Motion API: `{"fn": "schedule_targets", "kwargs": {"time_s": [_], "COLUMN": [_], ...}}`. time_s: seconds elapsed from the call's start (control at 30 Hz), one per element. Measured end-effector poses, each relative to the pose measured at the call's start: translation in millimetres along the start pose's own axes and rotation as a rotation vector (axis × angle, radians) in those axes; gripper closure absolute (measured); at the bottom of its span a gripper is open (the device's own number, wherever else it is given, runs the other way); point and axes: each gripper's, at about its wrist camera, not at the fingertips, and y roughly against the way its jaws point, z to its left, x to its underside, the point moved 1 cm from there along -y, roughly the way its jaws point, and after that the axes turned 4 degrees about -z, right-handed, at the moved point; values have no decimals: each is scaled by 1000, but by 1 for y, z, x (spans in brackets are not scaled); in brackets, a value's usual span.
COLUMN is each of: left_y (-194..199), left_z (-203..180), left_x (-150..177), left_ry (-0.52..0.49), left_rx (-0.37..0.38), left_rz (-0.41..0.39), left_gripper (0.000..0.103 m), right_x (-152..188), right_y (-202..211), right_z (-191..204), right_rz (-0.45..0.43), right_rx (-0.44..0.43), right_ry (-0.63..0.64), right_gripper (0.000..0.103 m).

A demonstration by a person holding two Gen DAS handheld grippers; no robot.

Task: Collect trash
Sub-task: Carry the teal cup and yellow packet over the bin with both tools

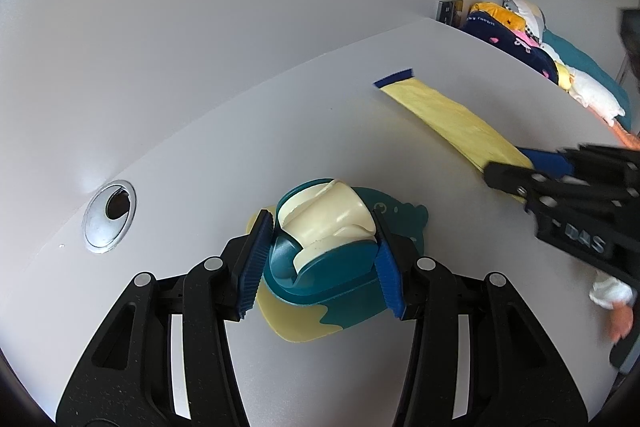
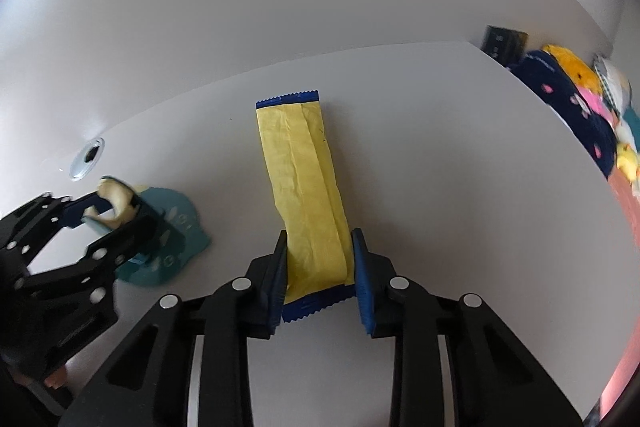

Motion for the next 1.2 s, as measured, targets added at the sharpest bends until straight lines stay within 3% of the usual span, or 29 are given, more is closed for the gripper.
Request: {"fn": "schedule_targets", "kwargs": {"time_s": [0.33,0.67,1.2], "left_y": [14,37,75], "left_z": [-11,-52,-106], "left_x": [1,12,31], "left_ry": [-10,-46,-104], "left_rx": [30,97,143], "left_rz": [-18,-25,-49], "left_gripper": [55,55,55], "right_x": [31,64,119], "right_y": [50,95,150], "right_z": [-18,-39,-59], "right_rz": [-62,-101,-144], "right_rx": [16,32,66], "right_ry": [-72,-137,-217], "right_gripper": [72,72,72]}}
